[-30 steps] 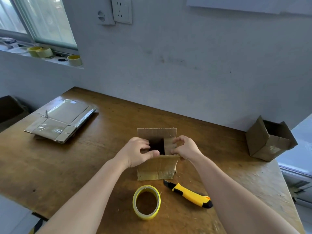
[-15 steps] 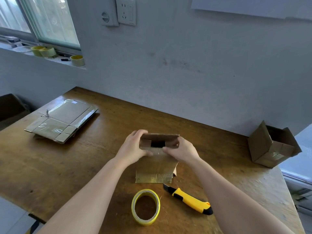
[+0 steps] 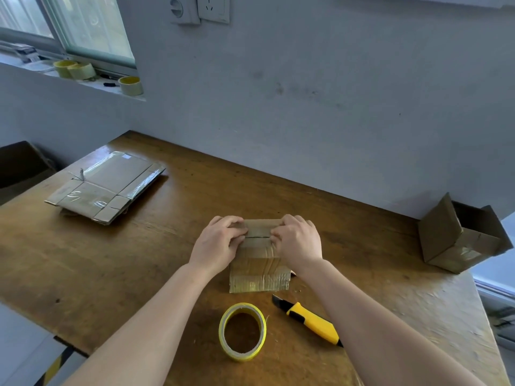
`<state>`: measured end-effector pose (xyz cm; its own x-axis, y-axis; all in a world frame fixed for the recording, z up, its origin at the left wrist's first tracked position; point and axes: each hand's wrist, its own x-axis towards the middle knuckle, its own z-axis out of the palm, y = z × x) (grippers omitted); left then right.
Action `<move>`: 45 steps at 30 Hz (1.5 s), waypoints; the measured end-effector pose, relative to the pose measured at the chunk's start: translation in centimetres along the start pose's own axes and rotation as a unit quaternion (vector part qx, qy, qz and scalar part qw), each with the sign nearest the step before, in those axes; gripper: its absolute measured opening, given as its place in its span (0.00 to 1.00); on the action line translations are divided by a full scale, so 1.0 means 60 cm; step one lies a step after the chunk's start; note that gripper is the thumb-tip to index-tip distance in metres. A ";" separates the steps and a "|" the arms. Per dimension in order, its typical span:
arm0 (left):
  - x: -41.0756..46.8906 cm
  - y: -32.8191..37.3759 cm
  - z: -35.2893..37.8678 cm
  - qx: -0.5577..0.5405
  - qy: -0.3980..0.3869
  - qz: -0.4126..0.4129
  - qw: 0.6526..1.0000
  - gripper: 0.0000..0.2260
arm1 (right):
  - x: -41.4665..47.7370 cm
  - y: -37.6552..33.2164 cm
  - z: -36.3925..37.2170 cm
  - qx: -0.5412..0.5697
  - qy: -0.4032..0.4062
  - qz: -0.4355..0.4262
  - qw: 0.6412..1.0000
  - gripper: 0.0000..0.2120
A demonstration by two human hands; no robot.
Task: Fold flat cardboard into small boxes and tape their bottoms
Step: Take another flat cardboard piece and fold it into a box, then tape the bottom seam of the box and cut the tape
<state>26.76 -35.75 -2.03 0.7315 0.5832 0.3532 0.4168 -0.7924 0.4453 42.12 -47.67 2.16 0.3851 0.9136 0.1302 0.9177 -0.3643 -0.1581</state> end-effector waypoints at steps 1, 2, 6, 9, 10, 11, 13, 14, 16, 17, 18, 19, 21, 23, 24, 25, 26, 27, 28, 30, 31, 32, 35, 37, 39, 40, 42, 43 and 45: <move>-0.002 0.004 0.001 0.014 0.005 -0.001 1.000 0.10 | -0.001 -0.001 0.001 0.004 0.002 0.003 1.000 0.12; -0.006 0.010 0.001 0.034 0.019 0.004 0.999 0.09 | -0.001 0.000 0.001 0.009 0.003 0.005 1.000 0.12; -0.043 0.052 0.005 0.070 0.030 0.142 0.987 0.03 | -0.009 0.002 0.003 0.002 0.007 0.002 1.000 0.13; -0.085 0.071 0.030 0.147 -0.207 0.173 0.952 0.05 | -0.013 0.001 0.002 0.011 0.015 0.004 1.000 0.13; -0.094 0.070 0.038 0.168 -0.269 0.130 0.939 0.08 | -0.015 0.001 0.002 0.011 0.018 0.003 1.000 0.13; -0.102 0.067 0.046 0.184 -0.316 0.075 0.928 0.11 | -0.015 0.000 0.003 0.018 0.023 0.006 1.000 0.13; -0.111 0.060 0.056 0.207 -0.390 -0.026 0.897 0.13 | -0.018 0.000 0.007 0.045 0.035 0.024 0.998 0.13; -0.114 0.058 0.059 0.215 -0.408 -0.052 0.886 0.10 | -0.019 -0.001 0.009 0.055 0.039 0.031 0.997 0.13; -0.118 0.052 0.061 0.200 -0.389 -0.079 0.896 0.06 | -0.022 -0.001 0.014 0.063 0.042 0.037 0.996 0.12; -0.117 0.050 0.056 0.181 -0.359 -0.084 0.912 0.08 | -0.022 0.000 0.016 0.066 0.044 0.037 0.996 0.12; -0.114 0.048 0.051 0.157 -0.325 -0.084 0.929 0.09 | -0.022 0.000 0.017 0.070 0.048 0.036 0.996 0.11; -0.108 0.047 0.042 0.126 -0.290 -0.079 0.945 0.09 | -0.022 0.001 0.018 0.075 0.053 0.035 0.995 0.11; -0.091 0.048 0.021 0.041 -0.230 -0.067 0.970 0.07 | -0.021 0.003 0.021 0.081 0.056 0.037 0.994 0.11; -0.076 0.057 -0.001 -0.053 -0.196 -0.062 0.977 0.06 | -0.020 0.004 0.020 0.093 0.051 0.044 0.993 0.11; -0.068 0.063 -0.011 -0.088 -0.180 -0.059 0.978 0.05 | -0.020 0.003 0.019 0.098 0.047 0.047 0.993 0.11; -0.062 0.069 -0.019 -0.113 -0.163 -0.060 0.978 0.04 | -0.020 0.003 0.017 0.102 0.043 0.048 0.993 0.11; -0.056 0.074 -0.026 -0.129 -0.142 -0.061 0.980 0.02 | -0.020 0.002 0.015 0.105 0.038 0.049 0.993 0.11; -0.051 0.078 -0.031 -0.138 -0.119 -0.059 0.982 0.02 | -0.020 0.002 0.014 0.105 0.032 0.050 0.993 0.11; -0.047 0.079 -0.033 -0.142 -0.097 -0.061 0.983 0.04 | -0.020 0.001 0.013 0.101 0.028 0.050 0.993 0.11; -0.040 0.077 -0.034 -0.156 -0.071 -0.096 0.980 0.05 | -0.019 0.000 0.015 0.100 0.025 0.055 0.993 0.11; -0.036 0.075 -0.033 -0.161 -0.065 -0.124 0.977 0.04 | -0.018 0.000 0.018 0.105 0.025 0.059 0.992 0.11; -0.033 0.073 -0.032 -0.158 -0.060 -0.155 0.973 0.03 | -0.018 0.000 0.019 0.111 0.026 0.063 0.991 0.10; -0.024 0.073 -0.027 -0.153 -0.041 -0.207 0.965 0.03 | -0.016 -0.003 0.012 0.180 0.024 0.106 0.978 0.13; -0.018 0.074 -0.026 -0.164 -0.031 -0.221 0.961 0.02 | -0.015 -0.013 -0.003 0.304 0.003 0.160 0.939 0.22; -0.015 0.067 -0.021 -0.170 -0.030 -0.234 0.957 0.05 | -0.015 -0.027 -0.019 0.413 -0.028 0.201 0.888 0.26; -0.015 0.064 -0.018 -0.173 -0.036 -0.240 0.955 0.04 | -0.015 -0.035 -0.024 0.455 -0.045 0.206 0.865 0.25; -0.018 0.059 -0.011 -0.192 -0.039 -0.239 0.951 0.03 | -0.013 -0.047 -0.032 0.526 -0.075 0.200 0.823 0.22; -0.017 0.058 -0.008 -0.201 -0.037 -0.235 0.950 0.05 | -0.010 -0.050 -0.036 0.542 -0.085 0.184 0.816 0.22; -0.011 0.057 -0.005 -0.207 -0.043 -0.235 0.949 0.05 | -0.002 -0.053 -0.040 0.545 -0.115 0.146 0.817 0.18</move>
<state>27.56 -38.78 -0.50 0.5664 0.8238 -0.0253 0.4740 -0.3005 0.8277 39.41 -47.06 5.00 0.4289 0.8716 -0.2376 0.1094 -0.3112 -0.9440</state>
